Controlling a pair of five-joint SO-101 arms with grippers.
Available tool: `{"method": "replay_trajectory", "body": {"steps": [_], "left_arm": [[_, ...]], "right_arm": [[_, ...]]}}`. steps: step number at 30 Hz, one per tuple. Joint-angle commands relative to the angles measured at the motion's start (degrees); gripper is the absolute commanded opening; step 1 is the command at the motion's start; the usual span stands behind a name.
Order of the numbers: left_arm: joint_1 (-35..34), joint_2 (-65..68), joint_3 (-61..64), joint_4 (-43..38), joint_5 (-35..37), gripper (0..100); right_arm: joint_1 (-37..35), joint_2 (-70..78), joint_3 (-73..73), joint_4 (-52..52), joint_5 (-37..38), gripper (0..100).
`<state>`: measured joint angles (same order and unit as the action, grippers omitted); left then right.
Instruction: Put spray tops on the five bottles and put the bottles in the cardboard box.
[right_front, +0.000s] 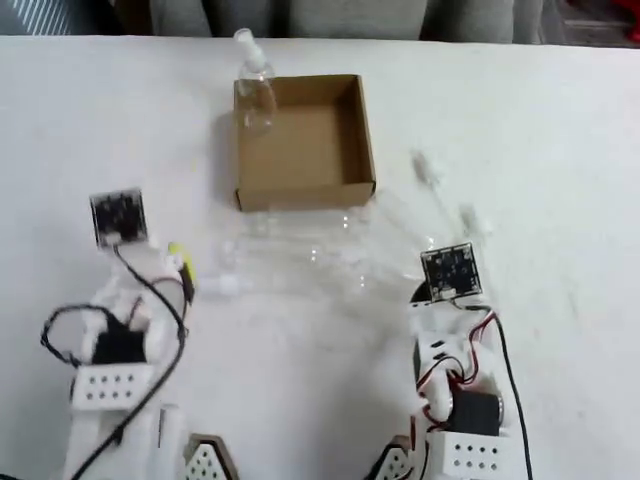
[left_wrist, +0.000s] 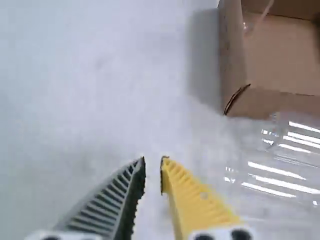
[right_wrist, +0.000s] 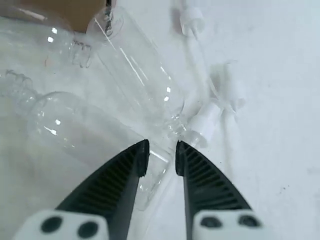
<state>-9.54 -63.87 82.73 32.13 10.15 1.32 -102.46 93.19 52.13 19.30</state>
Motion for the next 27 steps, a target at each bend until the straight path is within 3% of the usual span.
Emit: {"method": "replay_trajectory", "body": {"steps": [1, 5, 9, 13, 21, 27], "left_arm": [[-1.01, -7.52, 4.40, -2.73, 0.35, 7], [-1.01, -14.90, 6.77, 3.16, 0.35, 8], [-1.89, -22.64, 7.03, 13.27, -0.26, 8], [-5.58, -30.02, 7.56, 21.36, -7.91, 8], [-4.00, -40.66, 14.33, 26.46, -15.30, 7], [-3.82, -40.84, 14.33, 26.81, -16.00, 8]], "right_arm": [[-0.22, -0.13, -6.33, -1.01, 0.62, 7.0], [-0.48, 2.24, -12.84, -0.92, 1.85, 7.0], [-0.57, 14.55, -22.95, -1.27, 2.20, 7.0], [-2.15, 31.87, -35.69, -0.92, 2.20, 7.3], [-8.31, 60.00, -56.97, 0.31, 2.11, 7.2], [-11.91, 77.93, -68.75, 0.40, 2.11, 7.4]]}}
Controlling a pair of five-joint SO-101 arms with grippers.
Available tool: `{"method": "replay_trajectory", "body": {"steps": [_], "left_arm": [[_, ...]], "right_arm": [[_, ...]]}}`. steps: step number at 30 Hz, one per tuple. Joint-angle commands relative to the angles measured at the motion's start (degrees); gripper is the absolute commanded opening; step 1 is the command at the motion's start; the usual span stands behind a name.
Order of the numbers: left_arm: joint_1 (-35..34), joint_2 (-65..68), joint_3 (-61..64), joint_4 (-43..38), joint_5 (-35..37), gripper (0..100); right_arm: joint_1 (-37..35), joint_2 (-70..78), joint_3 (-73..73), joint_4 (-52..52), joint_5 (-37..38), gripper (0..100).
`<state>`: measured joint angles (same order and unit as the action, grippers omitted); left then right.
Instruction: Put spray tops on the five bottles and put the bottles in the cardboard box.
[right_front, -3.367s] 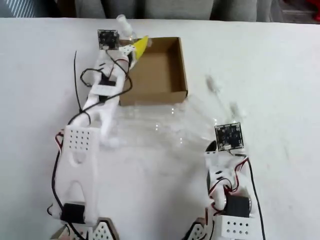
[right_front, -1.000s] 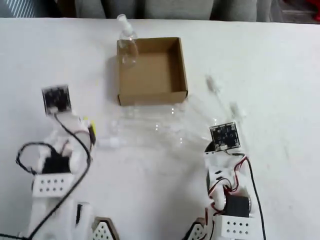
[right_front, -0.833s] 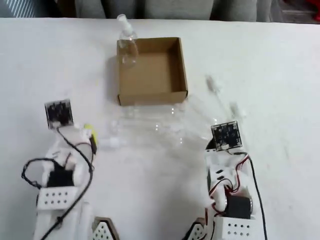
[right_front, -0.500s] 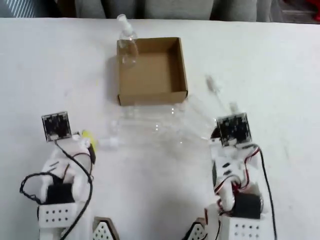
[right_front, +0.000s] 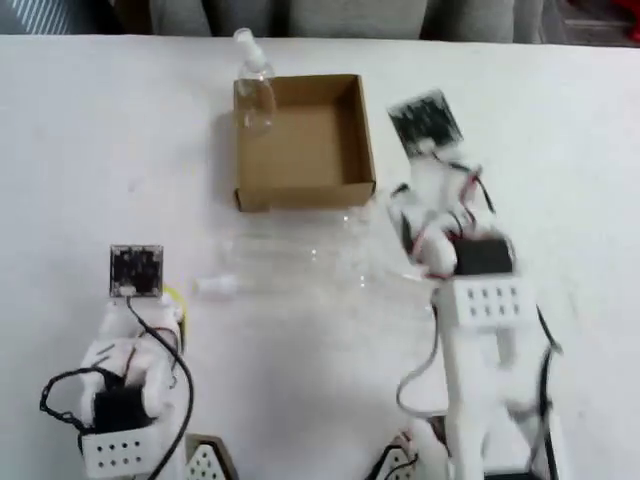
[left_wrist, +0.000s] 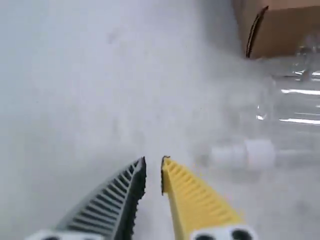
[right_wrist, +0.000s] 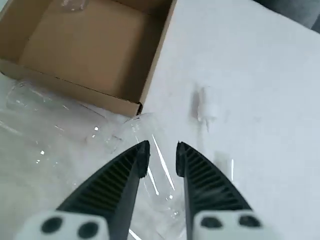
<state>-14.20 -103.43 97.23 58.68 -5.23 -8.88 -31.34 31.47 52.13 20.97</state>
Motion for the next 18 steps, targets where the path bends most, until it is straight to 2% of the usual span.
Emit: {"method": "replay_trajectory", "body": {"steps": [1, 5, 8, 13, 18], "left_arm": [[0.84, -1.27, -0.18, 0.26, -0.62, 8], [0.84, -1.27, -0.18, 0.26, -0.62, 8], [0.84, -1.27, -0.18, 0.18, -0.62, 8], [0.84, -1.27, -0.18, 0.18, -0.62, 8], [0.84, -1.27, -0.18, 0.18, -0.62, 8]], "right_arm": [[-2.33, 9.80, -8.97, 0.40, 0.44, 7.4], [-4.53, 20.44, -16.79, 0.40, 0.35, 7.4], [-4.88, 26.95, -22.24, 0.40, -3.16, 7.7], [-4.79, 35.82, -29.01, 0.40, -4.48, 17.5], [-4.53, 42.33, -34.64, 0.40, -4.48, 18.7]]}}
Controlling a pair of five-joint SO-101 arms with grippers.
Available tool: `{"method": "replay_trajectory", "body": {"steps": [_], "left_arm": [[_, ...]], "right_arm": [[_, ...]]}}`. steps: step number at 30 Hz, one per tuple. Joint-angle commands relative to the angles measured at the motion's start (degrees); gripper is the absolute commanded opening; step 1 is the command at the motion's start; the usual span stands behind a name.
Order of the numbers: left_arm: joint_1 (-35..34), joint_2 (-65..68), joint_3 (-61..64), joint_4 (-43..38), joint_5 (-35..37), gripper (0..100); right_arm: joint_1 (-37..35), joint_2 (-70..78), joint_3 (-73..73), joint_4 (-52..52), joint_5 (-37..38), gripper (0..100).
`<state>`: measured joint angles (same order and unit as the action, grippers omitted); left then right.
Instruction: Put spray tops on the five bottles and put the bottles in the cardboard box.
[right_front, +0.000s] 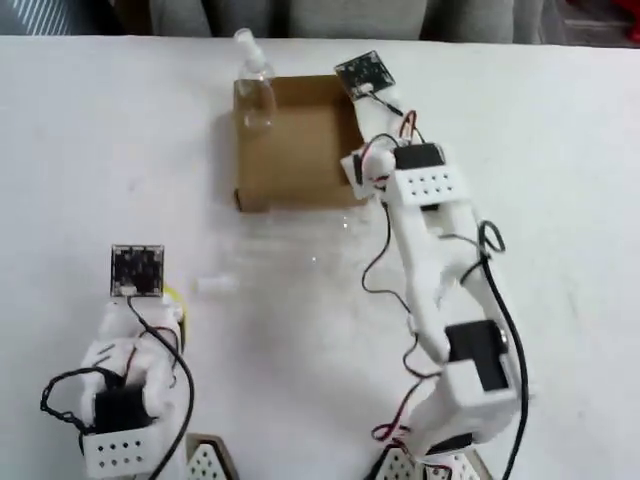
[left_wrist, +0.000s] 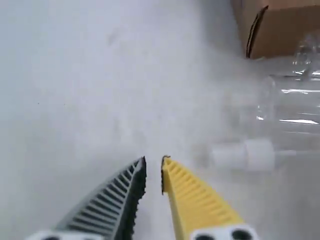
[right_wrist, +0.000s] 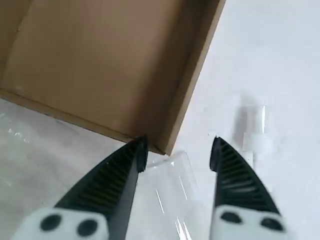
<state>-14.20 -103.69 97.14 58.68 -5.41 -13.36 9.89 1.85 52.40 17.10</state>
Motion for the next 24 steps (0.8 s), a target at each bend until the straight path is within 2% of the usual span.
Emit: {"method": "replay_trajectory", "body": {"steps": [1, 14, 24], "left_arm": [[0.84, -1.01, -0.09, 0.18, -0.44, 8], [0.84, -1.01, -0.09, 0.18, -0.53, 8], [0.84, -1.01, -0.09, -0.88, -0.53, 8]], "right_arm": [[-0.04, 2.33, -5.89, 0.13, -0.53, 18.7], [0.04, 18.68, -18.11, 0.13, -0.53, 18.7], [-0.13, 23.08, -19.16, 2.59, -0.44, 18.7]]}}
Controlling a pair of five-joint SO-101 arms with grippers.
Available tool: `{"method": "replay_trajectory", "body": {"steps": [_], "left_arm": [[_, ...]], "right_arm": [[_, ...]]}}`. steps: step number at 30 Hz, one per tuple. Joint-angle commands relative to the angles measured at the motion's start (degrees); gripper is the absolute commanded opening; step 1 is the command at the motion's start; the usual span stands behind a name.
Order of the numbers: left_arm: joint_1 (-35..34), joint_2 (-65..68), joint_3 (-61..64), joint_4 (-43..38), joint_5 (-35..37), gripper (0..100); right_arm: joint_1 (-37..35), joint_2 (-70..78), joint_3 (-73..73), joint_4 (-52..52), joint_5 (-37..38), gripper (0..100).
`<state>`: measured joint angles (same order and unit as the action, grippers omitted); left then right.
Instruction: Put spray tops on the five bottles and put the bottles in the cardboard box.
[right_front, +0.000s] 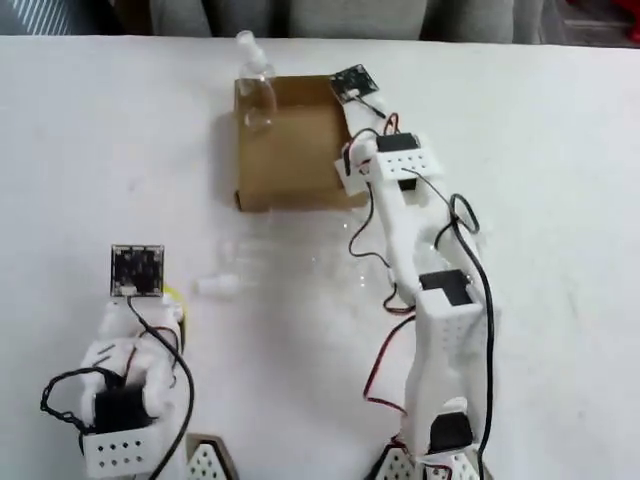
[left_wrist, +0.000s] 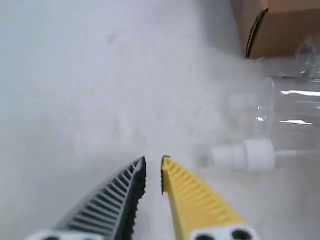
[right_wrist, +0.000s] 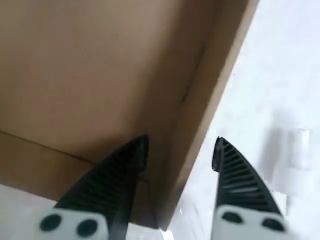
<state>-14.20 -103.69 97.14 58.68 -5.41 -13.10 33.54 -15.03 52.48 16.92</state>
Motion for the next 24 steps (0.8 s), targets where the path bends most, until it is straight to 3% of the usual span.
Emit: {"method": "replay_trajectory", "body": {"steps": [1, 8, 14, 24], "left_arm": [[0.84, -1.01, -0.09, -0.88, -0.53, 8], [0.84, -1.01, -0.09, -0.97, -0.53, 8], [0.84, -1.01, -0.09, -0.97, -0.53, 8], [0.66, -1.01, -0.09, -0.97, -0.53, 8]], "right_arm": [[-0.48, -0.57, -2.29, 3.21, -0.26, 18.7], [-0.57, -1.01, -2.37, 8.04, 5.54, 17.5], [-0.22, -1.10, -2.46, 8.40, 6.33, 1.6], [-0.22, -0.84, -7.65, 17.10, 15.38, 1.7]]}}
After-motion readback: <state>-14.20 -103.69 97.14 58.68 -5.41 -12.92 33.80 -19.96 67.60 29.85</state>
